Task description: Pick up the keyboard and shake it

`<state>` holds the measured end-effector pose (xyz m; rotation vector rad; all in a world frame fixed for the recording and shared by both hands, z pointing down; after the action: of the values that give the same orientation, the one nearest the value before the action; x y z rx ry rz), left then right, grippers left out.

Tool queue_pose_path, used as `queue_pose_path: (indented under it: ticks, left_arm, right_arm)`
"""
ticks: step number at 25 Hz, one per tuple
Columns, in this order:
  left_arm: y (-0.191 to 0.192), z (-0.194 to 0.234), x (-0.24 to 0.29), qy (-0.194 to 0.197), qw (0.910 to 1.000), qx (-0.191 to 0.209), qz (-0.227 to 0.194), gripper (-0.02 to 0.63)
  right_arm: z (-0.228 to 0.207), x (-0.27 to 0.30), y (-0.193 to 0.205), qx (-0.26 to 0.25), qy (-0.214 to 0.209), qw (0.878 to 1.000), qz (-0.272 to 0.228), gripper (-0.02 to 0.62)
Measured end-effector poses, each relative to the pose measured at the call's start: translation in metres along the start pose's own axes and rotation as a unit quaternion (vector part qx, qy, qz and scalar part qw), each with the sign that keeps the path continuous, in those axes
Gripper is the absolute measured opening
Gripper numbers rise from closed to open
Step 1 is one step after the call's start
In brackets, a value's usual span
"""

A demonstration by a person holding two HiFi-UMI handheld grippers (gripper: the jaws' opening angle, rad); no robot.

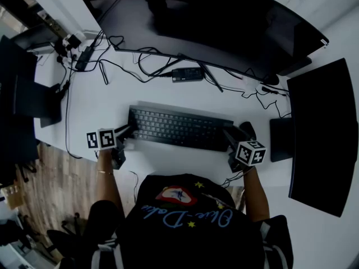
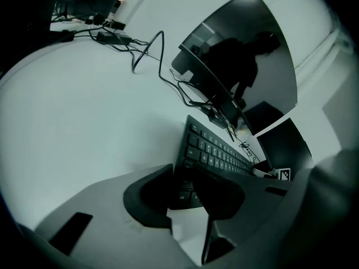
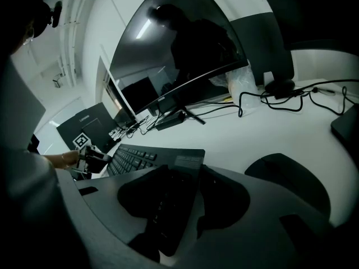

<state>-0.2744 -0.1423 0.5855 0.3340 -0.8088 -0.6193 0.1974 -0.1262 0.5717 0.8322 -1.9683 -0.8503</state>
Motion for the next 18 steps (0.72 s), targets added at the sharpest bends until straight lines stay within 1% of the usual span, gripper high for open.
queue_pose_path:
  ticks: [3, 7, 12, 18]
  left_arm:
    - [0.001, -0.002, -0.001, 0.001, 0.9999, 0.01, -0.004, 0.103]
    - [-0.002, -0.008, -0.005, 0.004, 0.9994, 0.023, -0.027, 0.1]
    - [-0.006, -0.013, -0.009, 0.008, 0.9982, 0.026, -0.053, 0.098]
    - [-0.016, -0.021, -0.019, 0.024, 0.9934, 0.046, -0.102, 0.1]
  right_arm:
    - [0.0, -0.003, -0.001, 0.001, 0.002, 1.0, -0.008, 0.172]
    - [0.004, -0.007, -0.009, -0.006, -0.001, 1.0, -0.028, 0.172]
    - [0.012, -0.012, -0.021, -0.019, -0.006, 0.998, -0.059, 0.17]
    - [0.024, -0.019, -0.035, -0.044, -0.011, 0.994, -0.097, 0.17]
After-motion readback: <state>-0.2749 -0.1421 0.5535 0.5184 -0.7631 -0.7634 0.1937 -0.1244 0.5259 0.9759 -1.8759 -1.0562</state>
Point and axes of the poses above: the fingertips, and each gripper's own axes: x forward along the fingers, z to its left, y out of its underside, the point moved 7 cm from there along -x, backward along the fingers, and after that the axes turned 15 degrees about -z, right-handed, at the moved point
